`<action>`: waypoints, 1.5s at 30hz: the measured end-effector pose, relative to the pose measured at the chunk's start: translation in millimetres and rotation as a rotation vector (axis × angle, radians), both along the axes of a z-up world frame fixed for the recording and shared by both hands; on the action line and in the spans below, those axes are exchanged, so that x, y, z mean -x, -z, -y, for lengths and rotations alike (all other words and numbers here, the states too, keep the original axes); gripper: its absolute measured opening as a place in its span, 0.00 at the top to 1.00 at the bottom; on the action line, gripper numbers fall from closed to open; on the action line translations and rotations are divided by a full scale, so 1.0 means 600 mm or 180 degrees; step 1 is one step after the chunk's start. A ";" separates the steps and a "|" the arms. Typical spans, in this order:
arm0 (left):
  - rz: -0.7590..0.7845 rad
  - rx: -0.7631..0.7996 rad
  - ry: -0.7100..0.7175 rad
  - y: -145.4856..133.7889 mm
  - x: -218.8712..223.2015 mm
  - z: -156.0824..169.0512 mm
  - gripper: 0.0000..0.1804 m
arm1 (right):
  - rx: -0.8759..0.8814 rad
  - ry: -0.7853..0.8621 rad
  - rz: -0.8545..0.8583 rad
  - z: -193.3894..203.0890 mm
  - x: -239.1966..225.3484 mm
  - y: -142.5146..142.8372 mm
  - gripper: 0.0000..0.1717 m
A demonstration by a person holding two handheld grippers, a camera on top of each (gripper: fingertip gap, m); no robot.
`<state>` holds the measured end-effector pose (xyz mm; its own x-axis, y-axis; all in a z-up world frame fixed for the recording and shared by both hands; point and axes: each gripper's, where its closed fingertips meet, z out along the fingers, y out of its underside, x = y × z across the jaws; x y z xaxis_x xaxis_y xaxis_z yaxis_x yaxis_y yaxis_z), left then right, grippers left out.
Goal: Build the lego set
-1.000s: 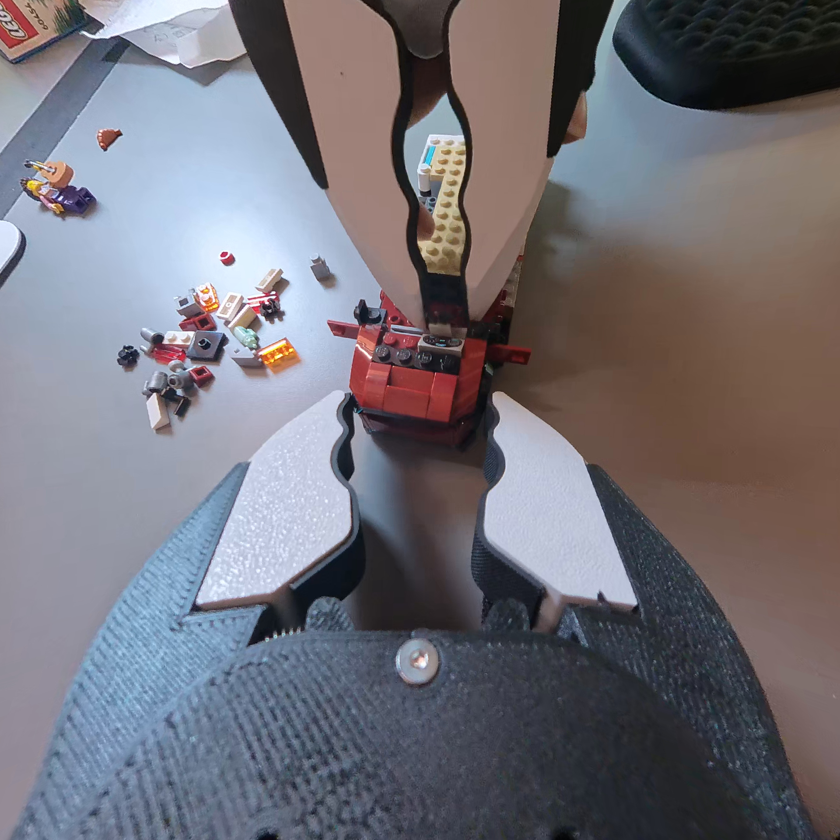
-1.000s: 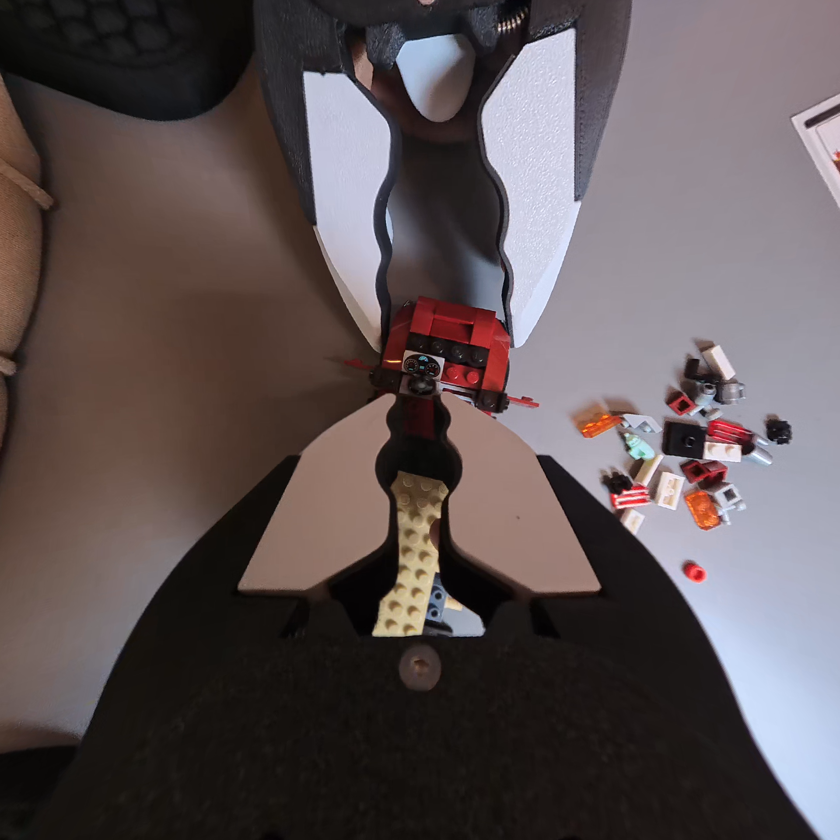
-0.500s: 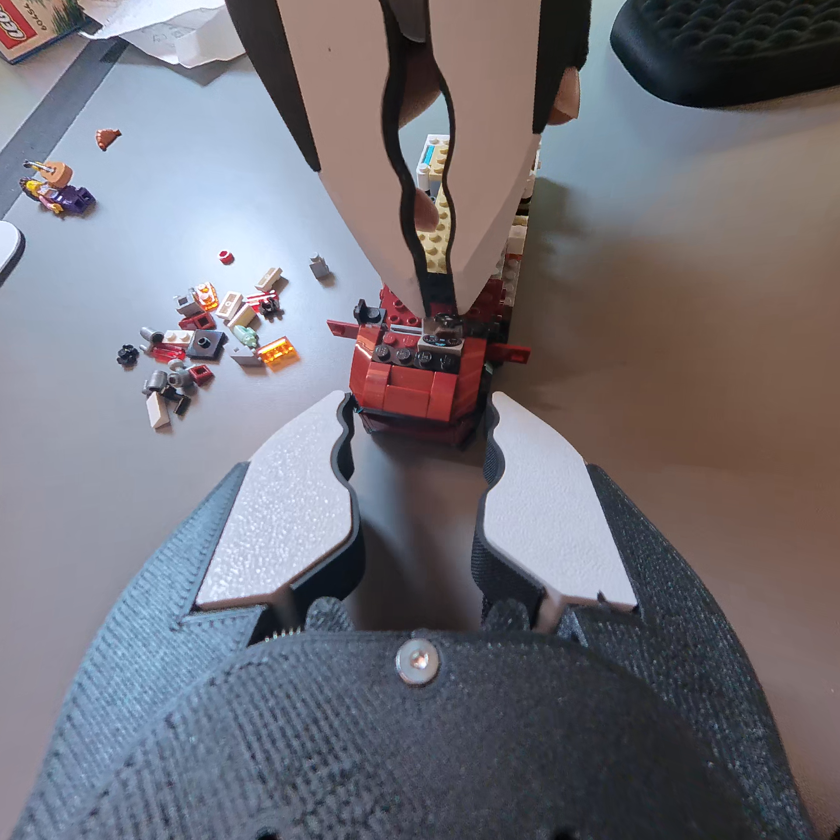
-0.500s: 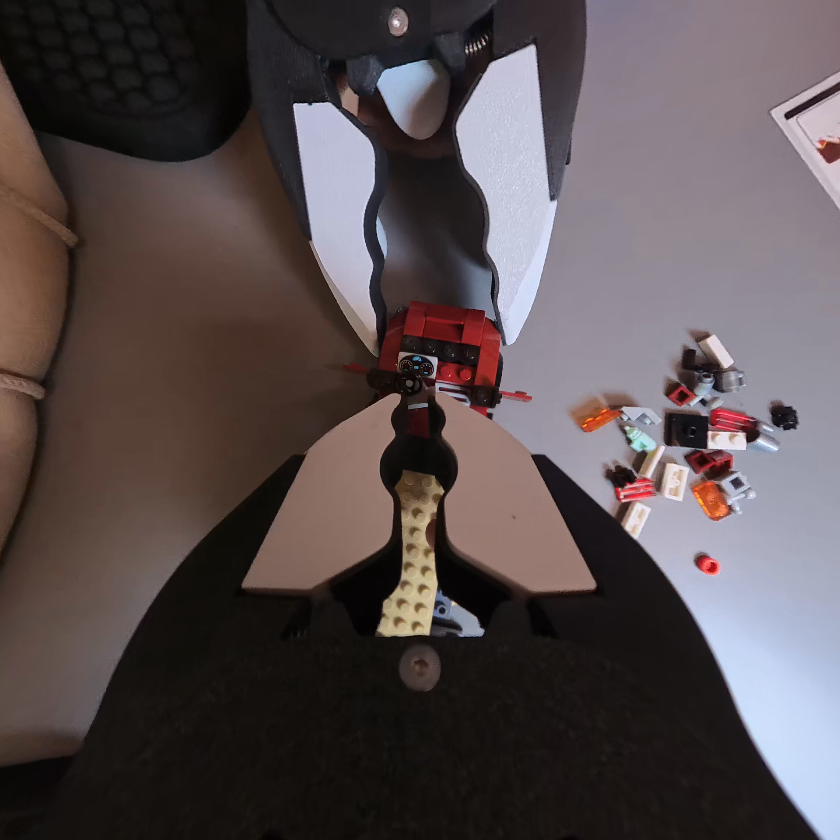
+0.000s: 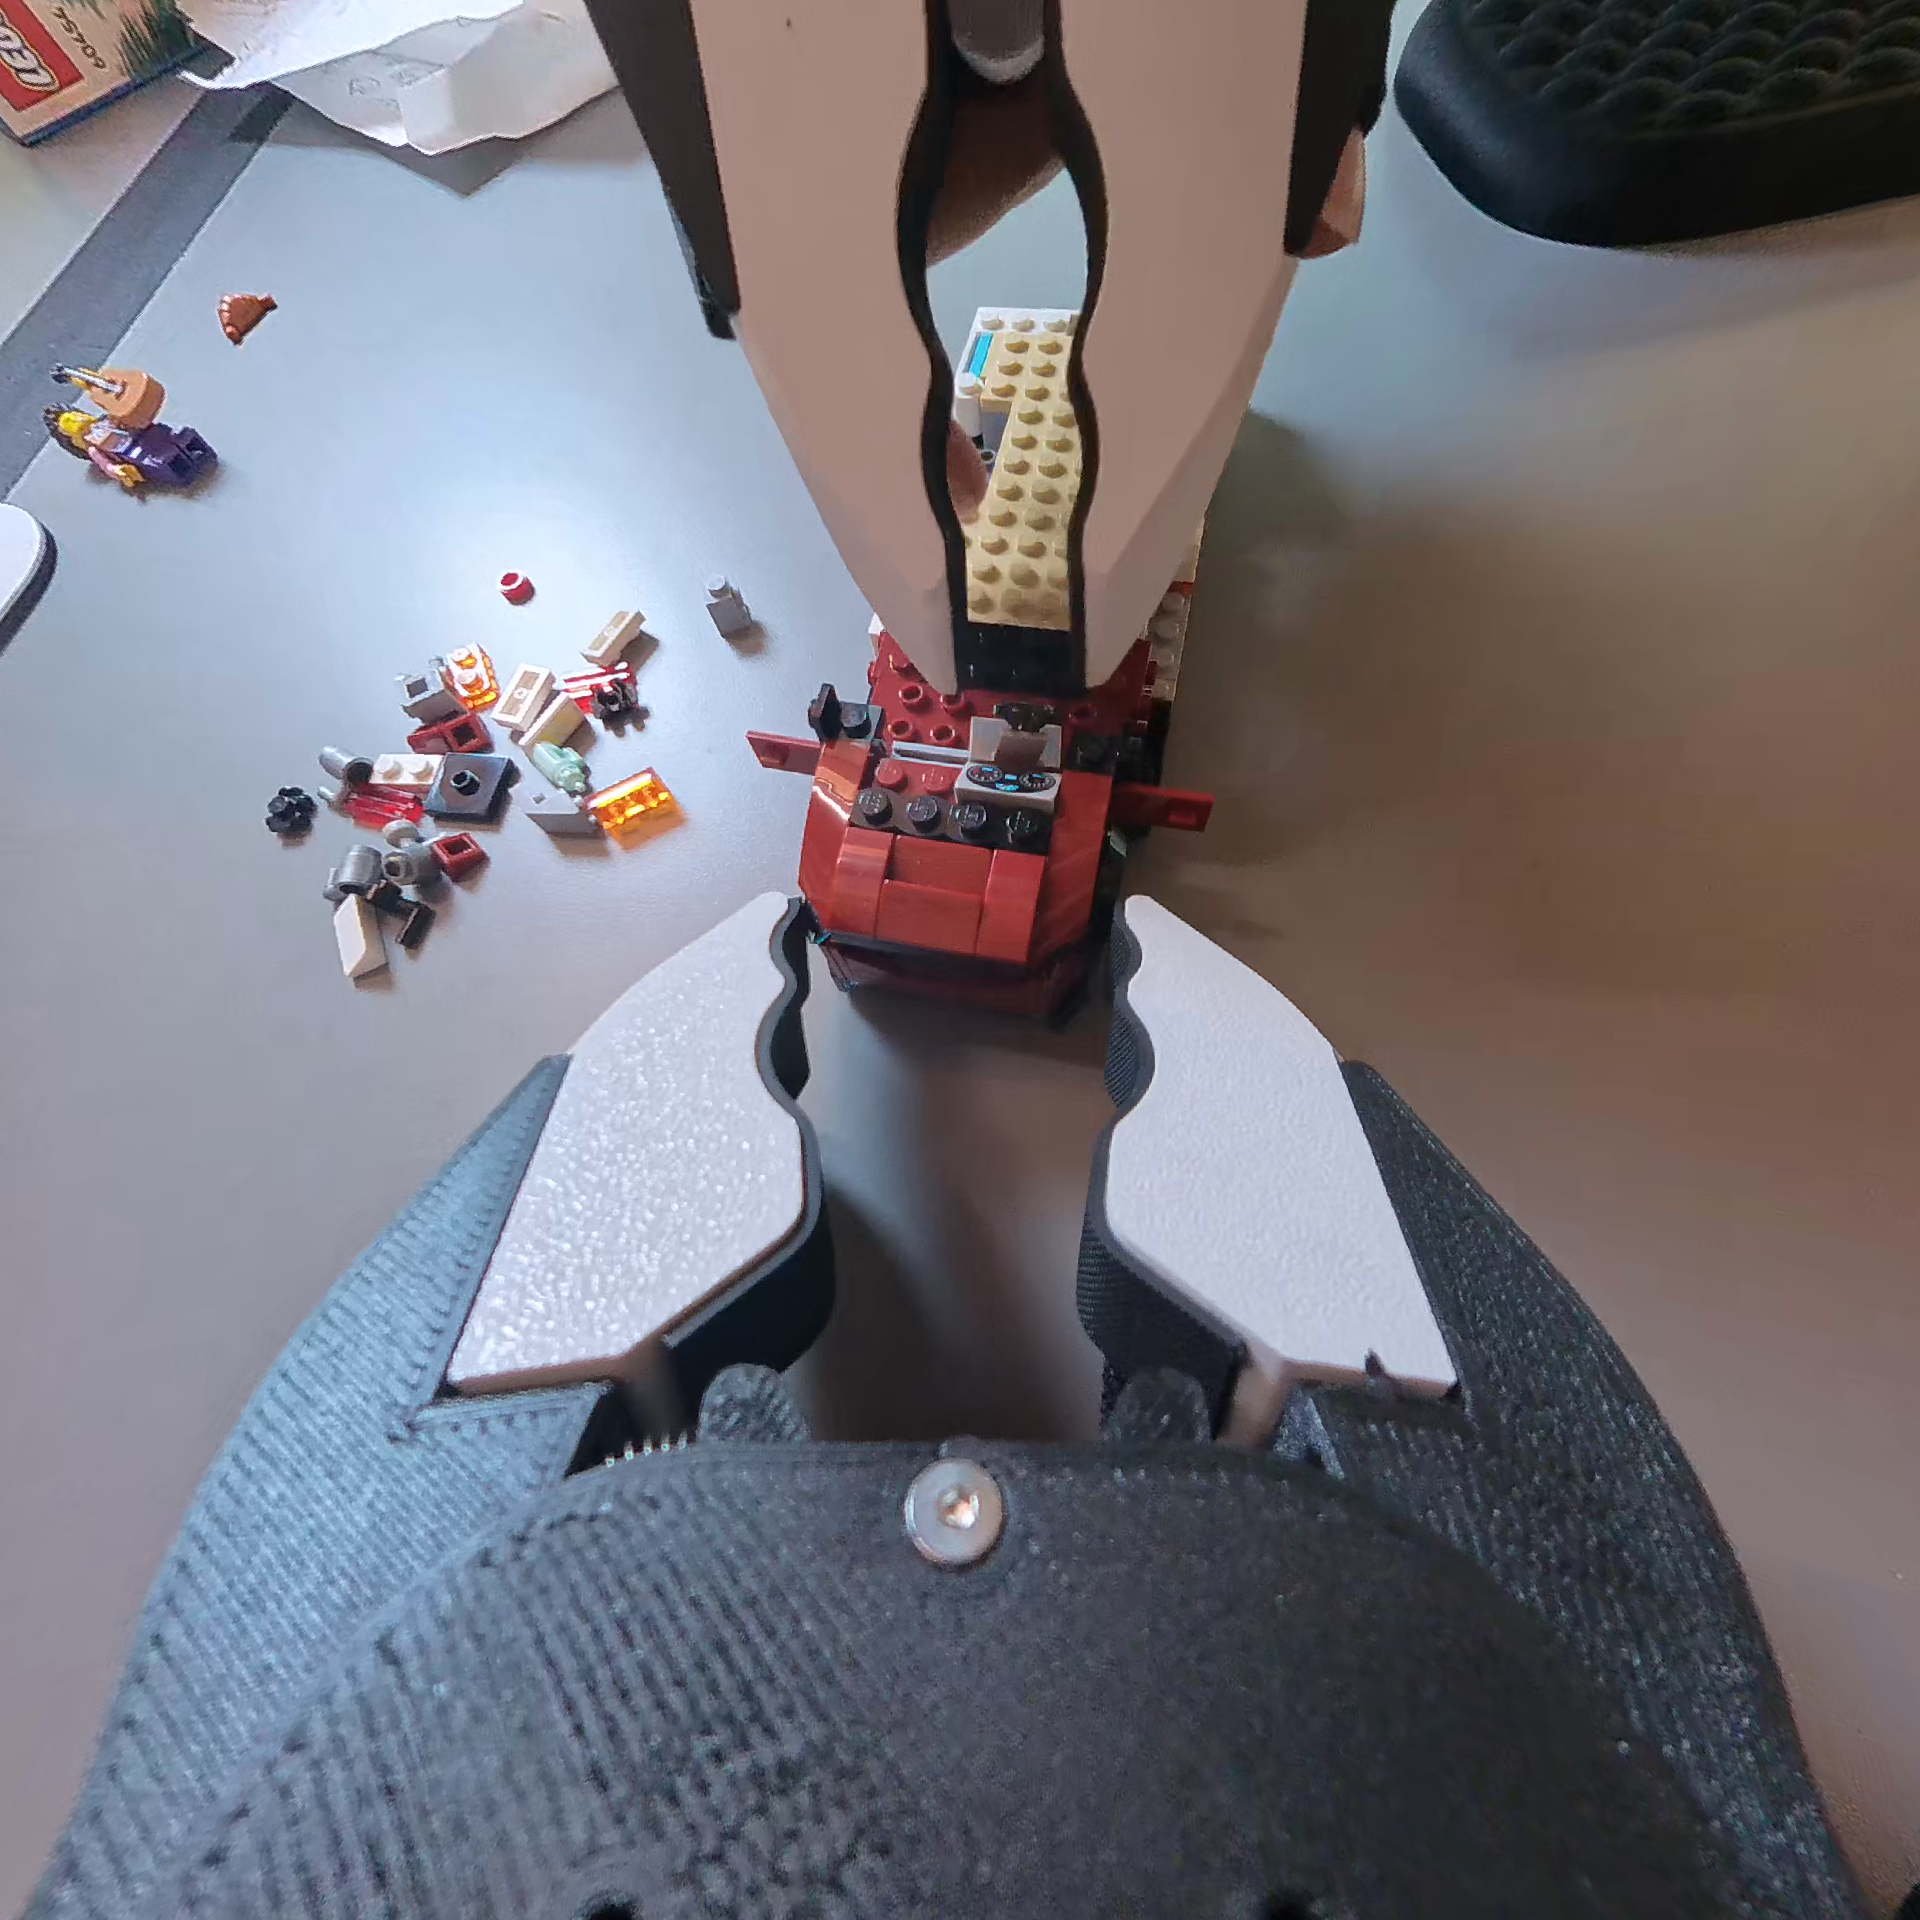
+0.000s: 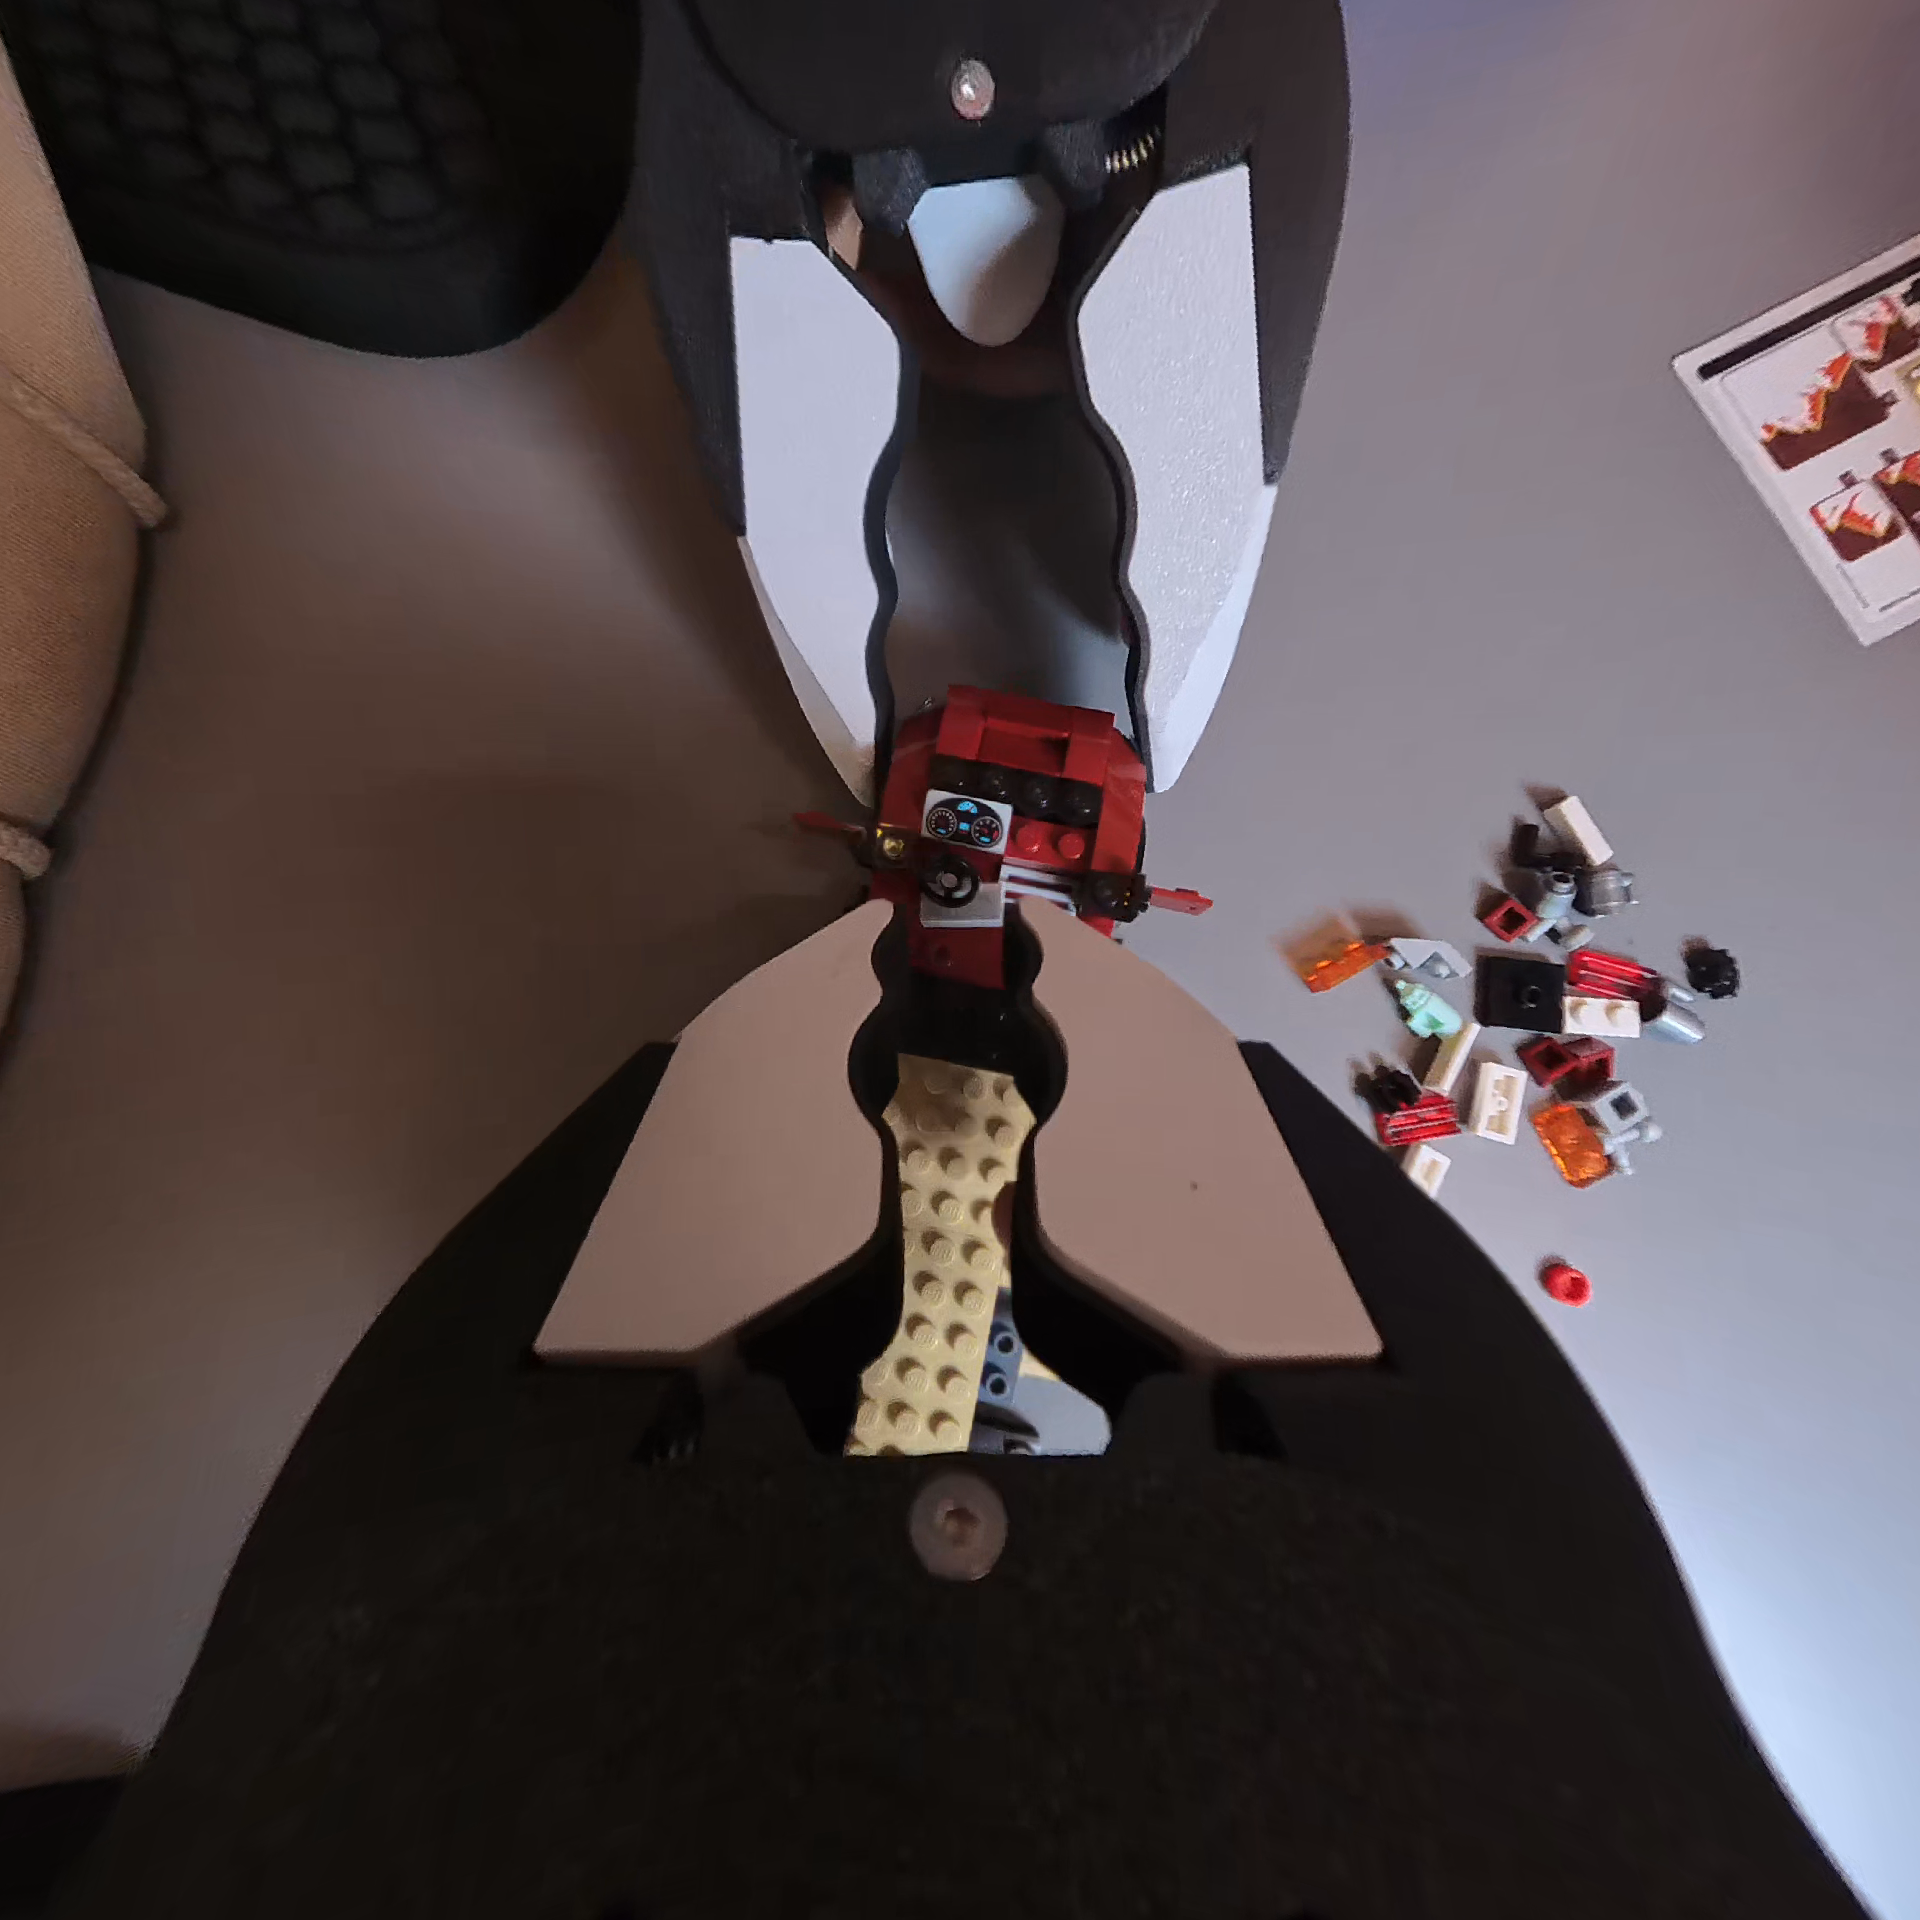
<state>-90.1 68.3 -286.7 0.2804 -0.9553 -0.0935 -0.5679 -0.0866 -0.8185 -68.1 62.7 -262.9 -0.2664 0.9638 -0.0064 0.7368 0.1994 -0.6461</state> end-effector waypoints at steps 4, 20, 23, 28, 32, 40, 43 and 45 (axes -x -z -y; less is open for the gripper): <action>0.0000 -0.0001 0.0002 0.000 0.000 0.000 0.69 | -0.0201 -0.0081 0.0000 0.004 0.007 0.004 0.91; -0.0001 0.0000 0.0011 0.000 0.000 0.002 0.69 | 0.0764 0.0765 -0.0237 0.004 0.015 0.002 0.94; -0.0002 -0.0002 0.0010 0.000 0.000 0.002 0.69 | 0.0732 0.0760 -0.0264 0.002 0.016 0.002 0.94; -0.0001 -0.0001 0.0008 0.000 0.000 0.003 0.69 | 0.0598 0.0701 -0.0136 0.000 0.012 0.006 0.94; -0.0002 -0.0002 0.0012 0.000 0.000 0.003 0.69 | 0.0565 0.0638 -0.0077 0.001 0.009 0.008 0.93; -0.0005 -0.0005 0.0014 0.000 0.000 0.003 0.69 | 0.0385 0.0525 0.0042 -0.002 0.009 0.010 0.92; -0.0005 -0.0007 0.0016 0.000 0.000 0.004 0.69 | 0.0426 0.0480 0.0042 0.003 0.011 0.009 0.95; -0.0005 -0.0010 0.0020 0.000 0.000 0.004 0.69 | 0.0530 0.0485 0.0034 0.004 0.012 0.008 0.95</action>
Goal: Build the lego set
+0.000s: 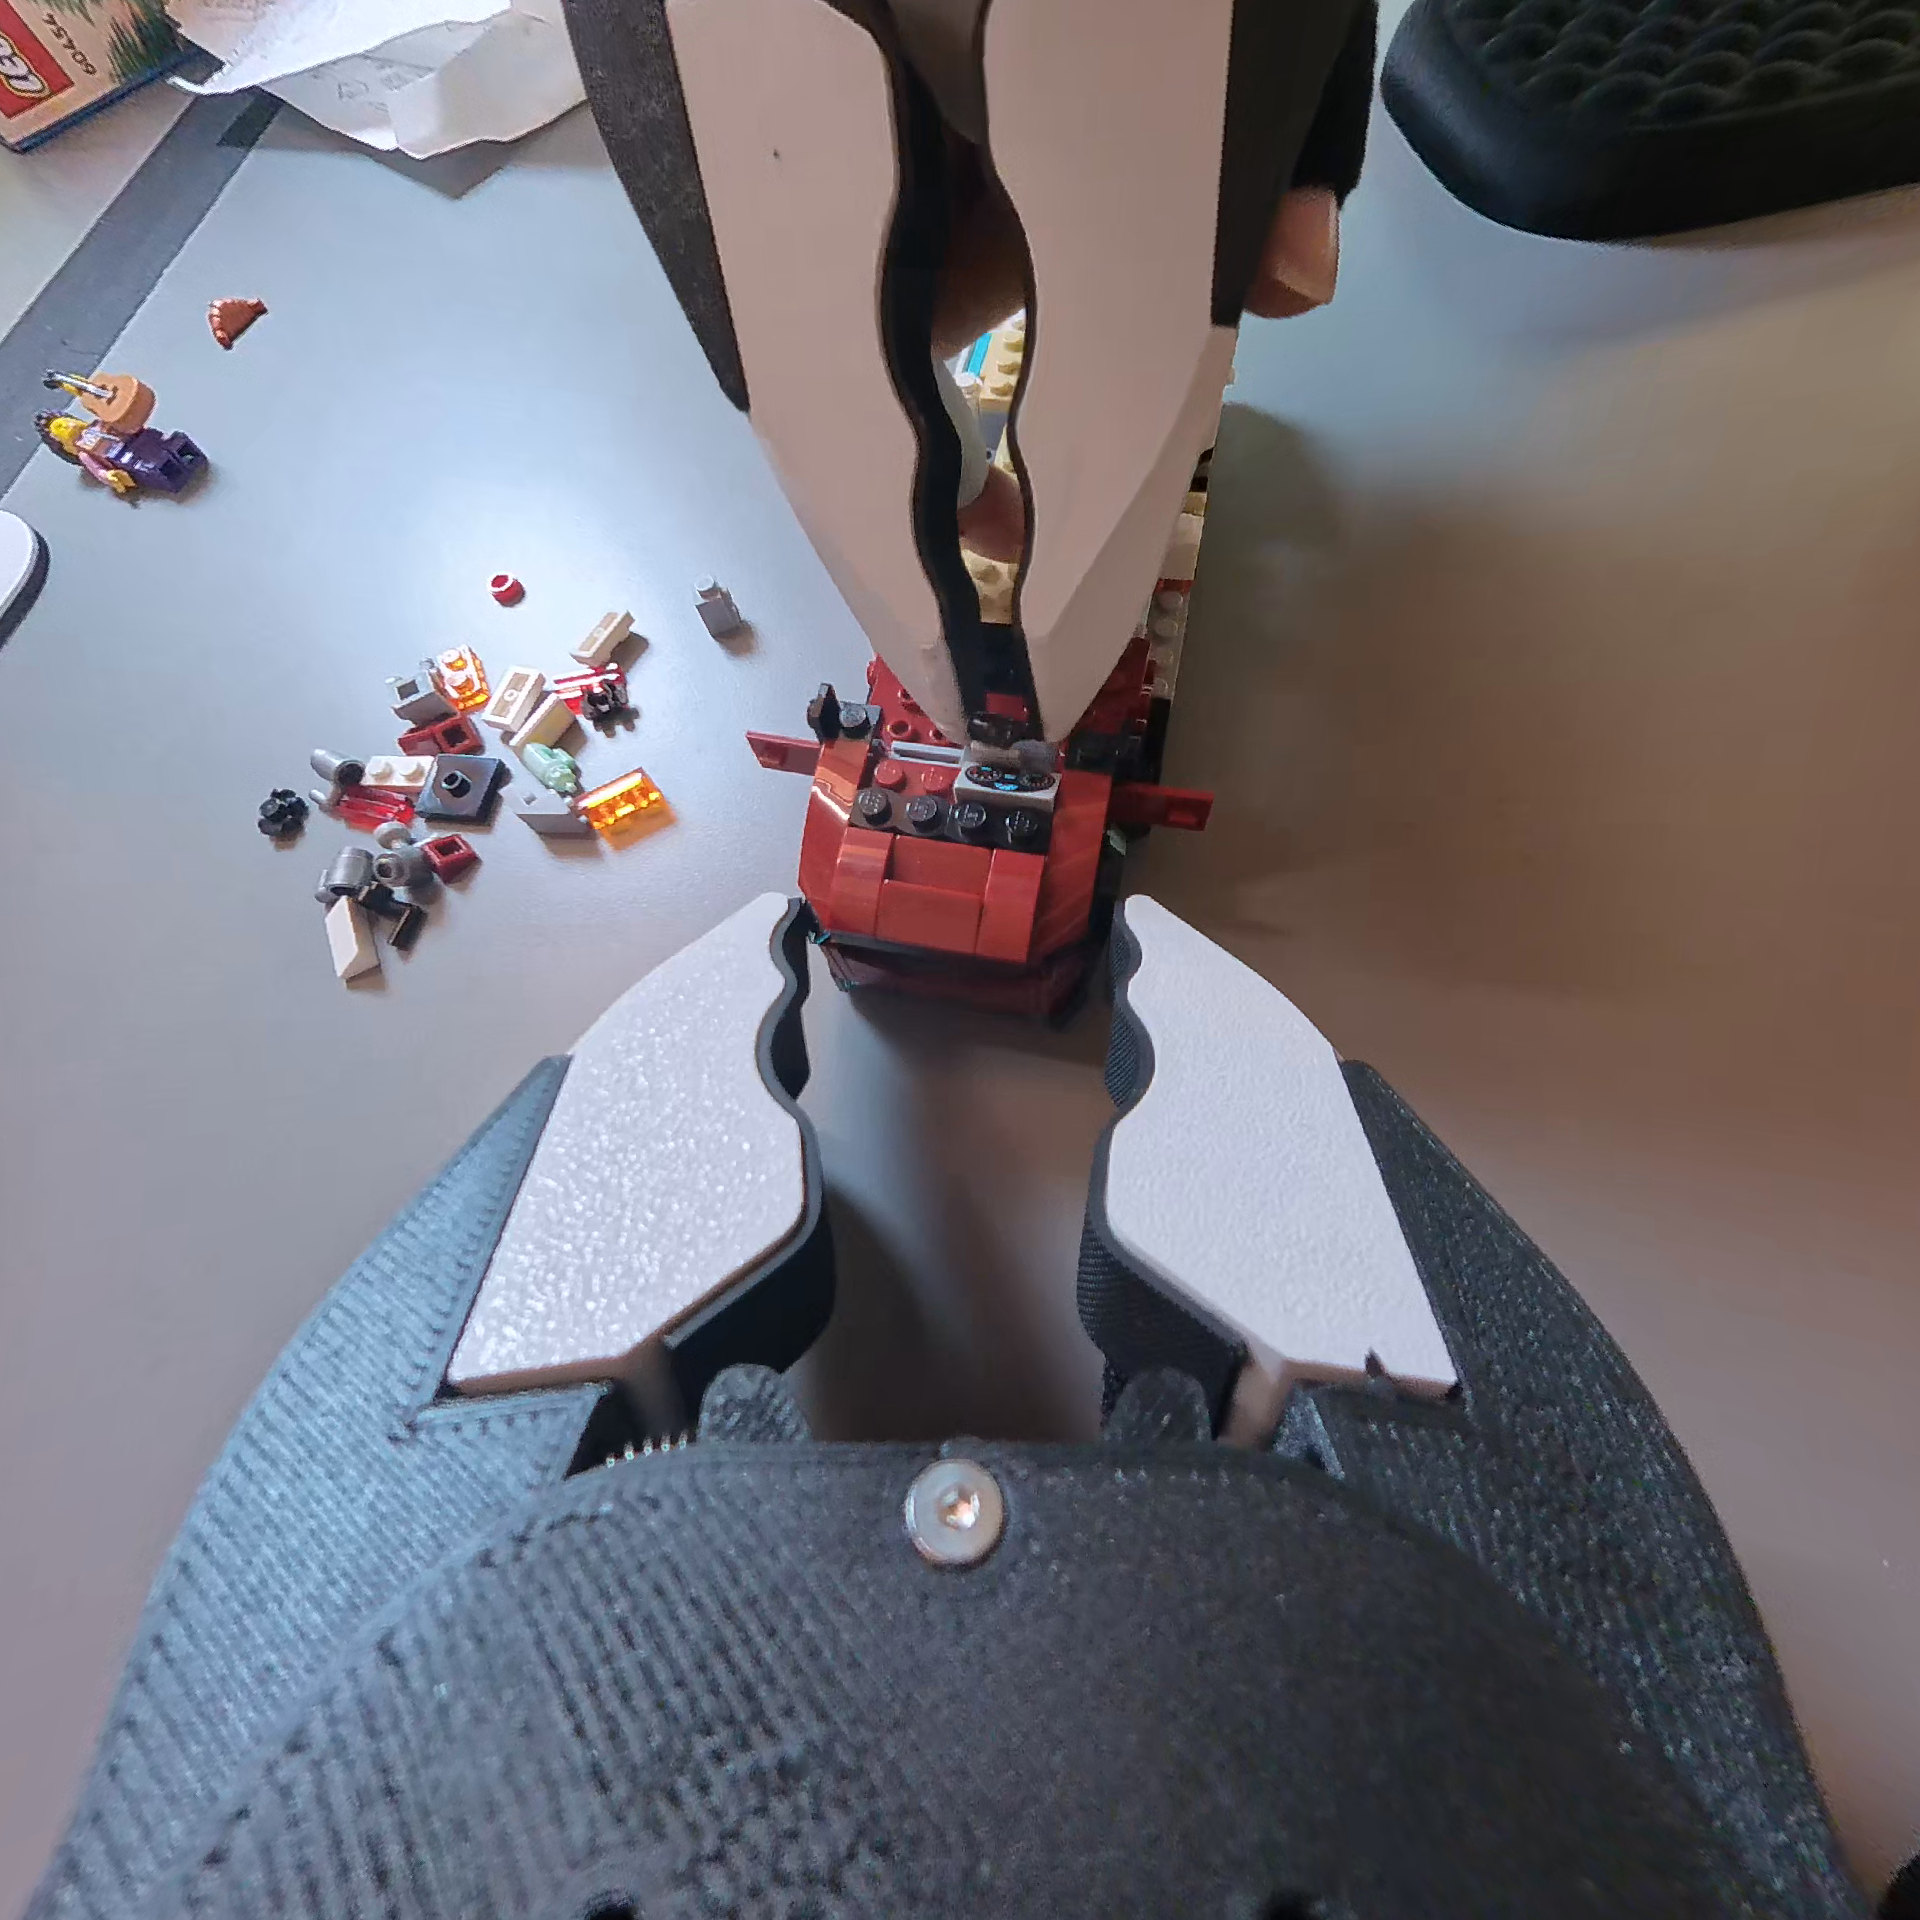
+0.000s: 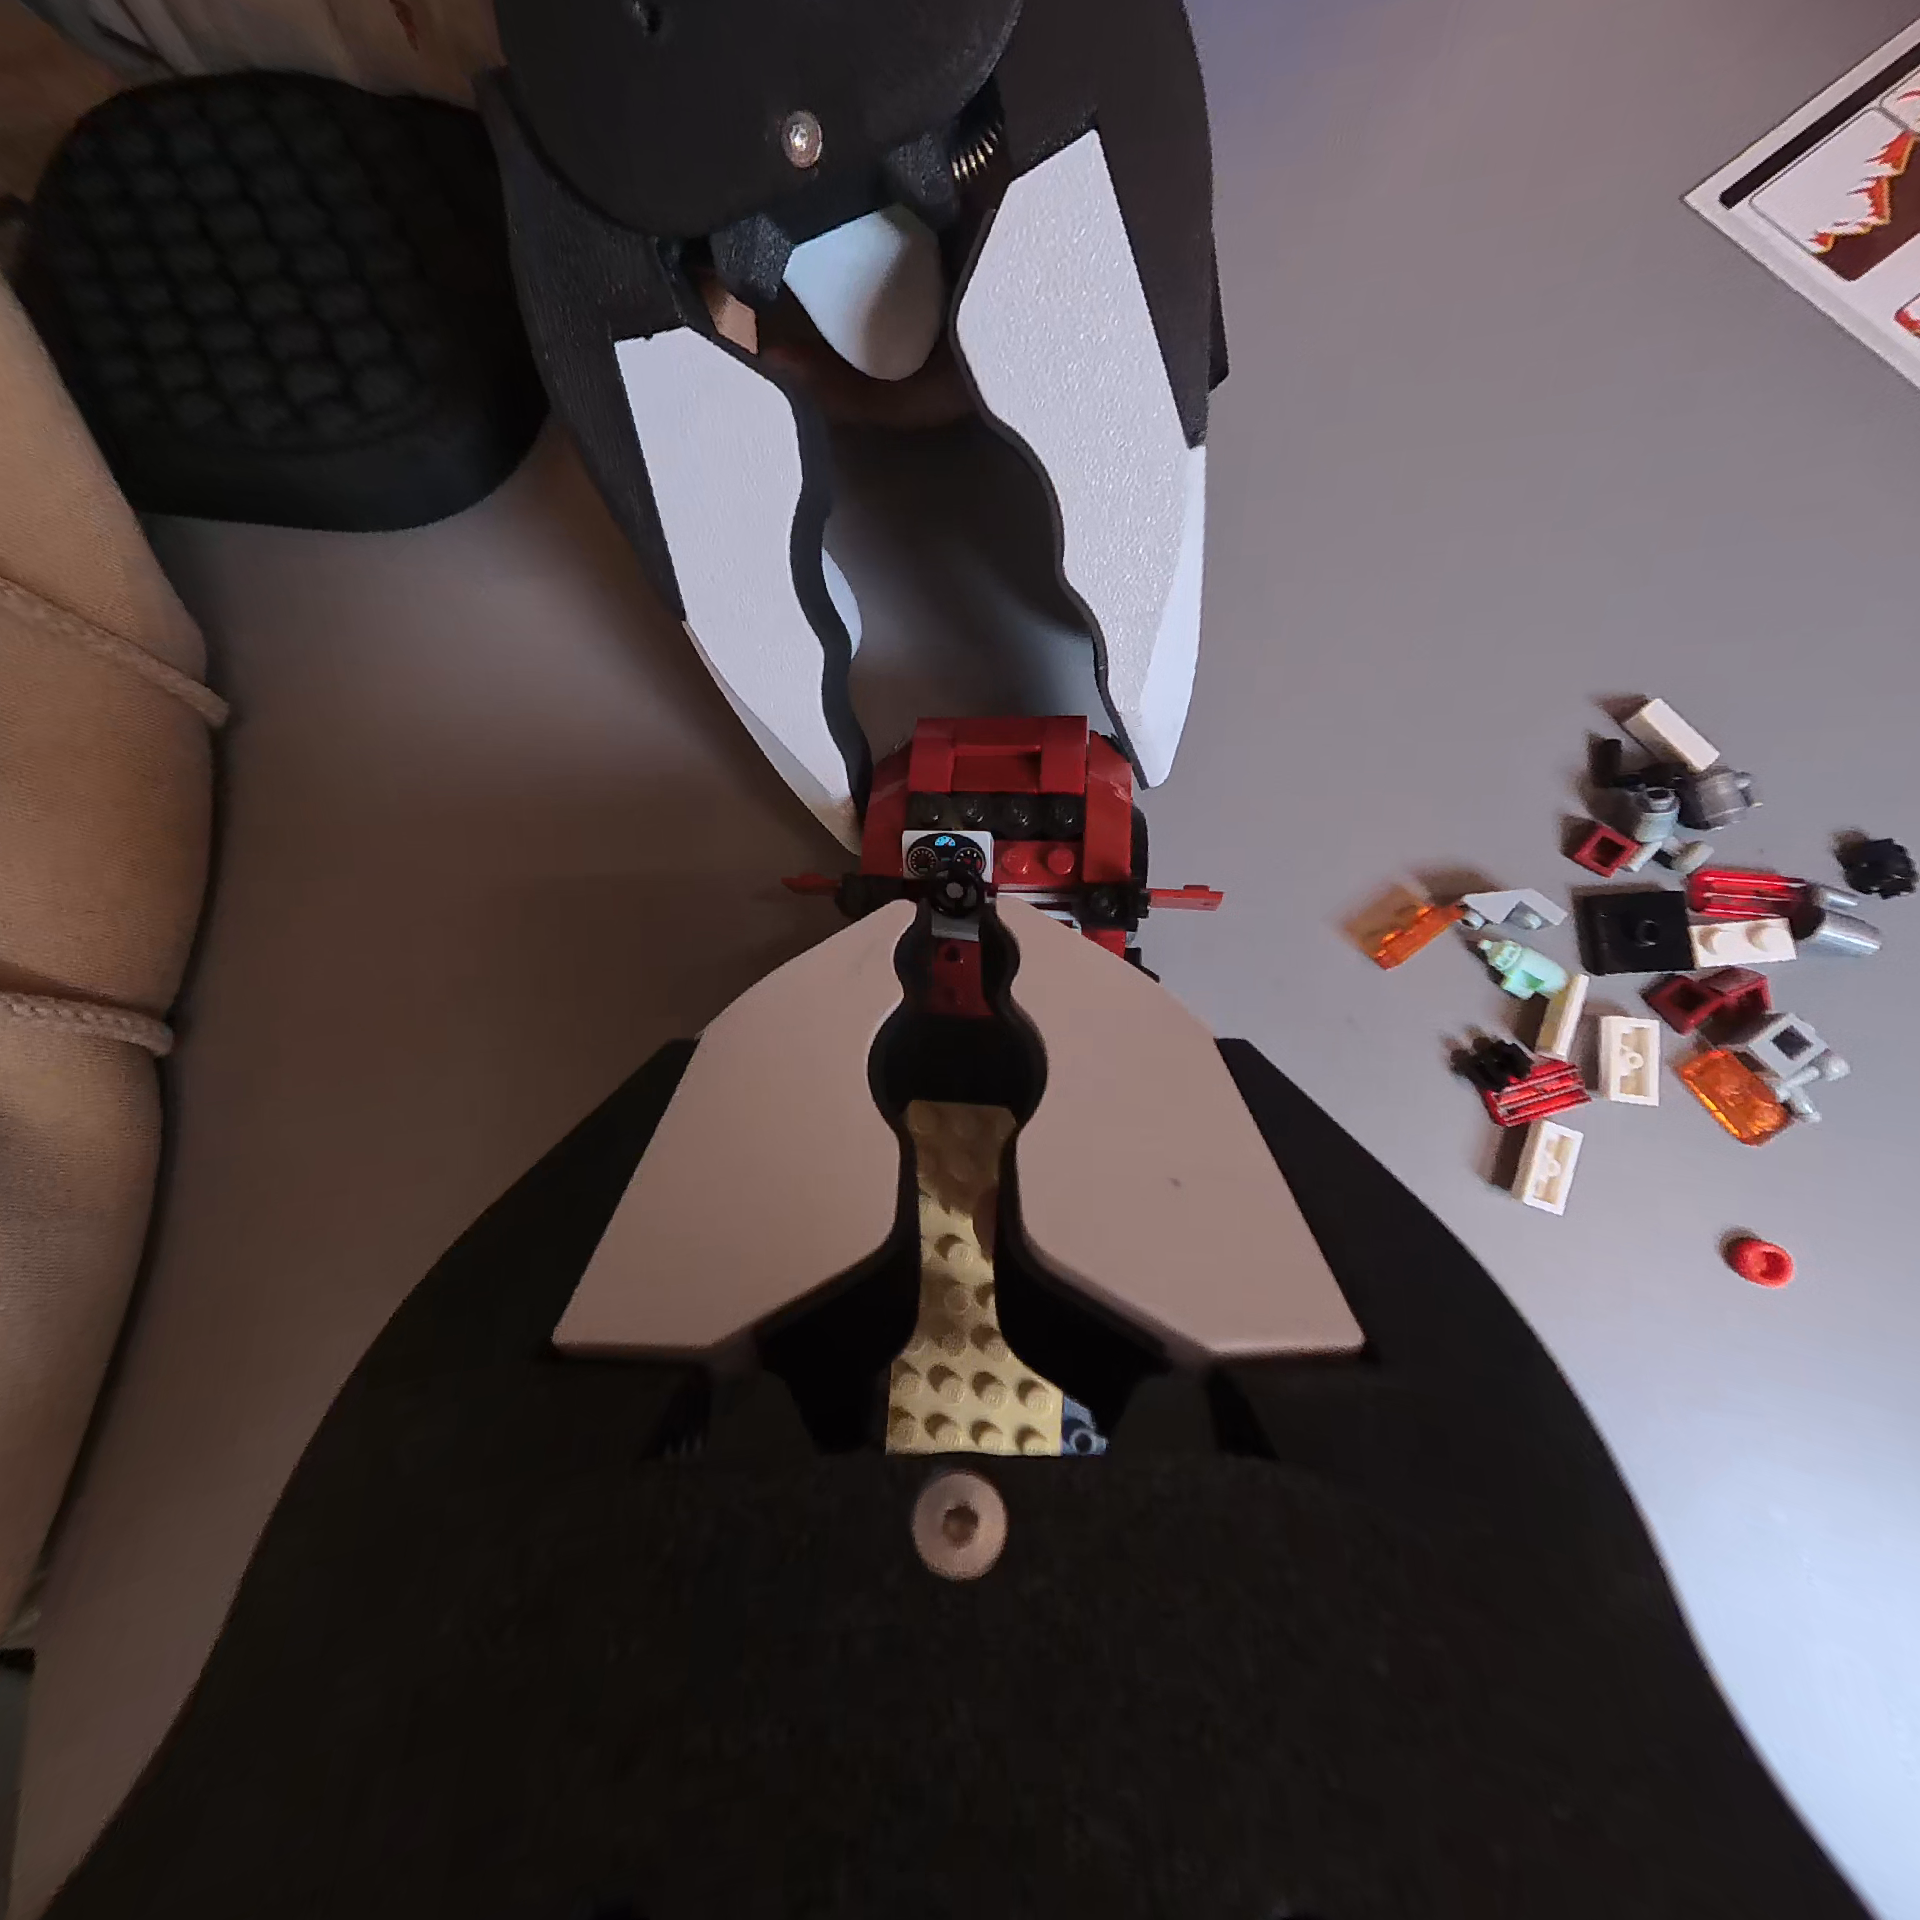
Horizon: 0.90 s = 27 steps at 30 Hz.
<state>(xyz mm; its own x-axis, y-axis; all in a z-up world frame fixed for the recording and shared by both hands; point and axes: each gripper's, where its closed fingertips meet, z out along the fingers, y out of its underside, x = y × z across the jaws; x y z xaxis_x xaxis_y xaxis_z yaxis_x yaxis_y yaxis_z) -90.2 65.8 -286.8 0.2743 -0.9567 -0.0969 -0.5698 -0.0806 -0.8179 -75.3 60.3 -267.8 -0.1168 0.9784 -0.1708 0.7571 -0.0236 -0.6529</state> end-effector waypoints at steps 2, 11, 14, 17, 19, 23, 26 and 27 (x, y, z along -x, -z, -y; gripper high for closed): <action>-0.0002 -0.0003 0.0001 0.000 0.000 0.000 0.69 | 0.0123 0.0023 -0.0005 0.001 0.000 0.000 0.95; -0.0007 -0.0013 -0.0001 0.000 0.000 0.001 0.69 | 0.0364 -0.0104 0.0062 0.005 -0.004 0.000 0.94; -0.0007 -0.0013 0.0000 0.000 0.000 0.001 0.69 | 0.0429 -0.0168 0.0040 0.008 -0.004 -0.001 0.92; -0.0006 -0.0013 0.0002 0.000 0.000 0.001 0.69 | 0.0423 -0.0194 0.0035 0.010 -0.004 -0.001 0.91; -0.0005 -0.0013 0.0003 0.000 0.000 0.001 0.69 | 0.0414 -0.0209 0.0033 0.011 -0.005 -0.002 0.91; -0.0004 -0.0010 0.0007 0.000 0.000 0.001 0.69 | 0.0294 -0.0292 0.0034 0.008 -0.013 -0.004 0.91; -0.0003 -0.0008 0.0009 0.000 0.000 0.001 0.69 | -0.0071 -0.0486 0.0154 0.004 -0.021 0.004 0.92; -0.0003 -0.0008 0.0009 0.000 0.000 0.001 0.69 | -0.0117 -0.0506 0.0213 0.002 -0.022 0.008 0.92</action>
<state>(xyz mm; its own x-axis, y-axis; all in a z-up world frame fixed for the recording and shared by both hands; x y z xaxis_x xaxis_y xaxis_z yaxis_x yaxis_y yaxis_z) -90.2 65.1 -286.9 0.2716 -0.9572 -0.0997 -0.5709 -0.0768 -0.8174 -62.1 59.0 -272.6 -0.2602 0.9542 -0.1478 0.7912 0.1230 -0.5991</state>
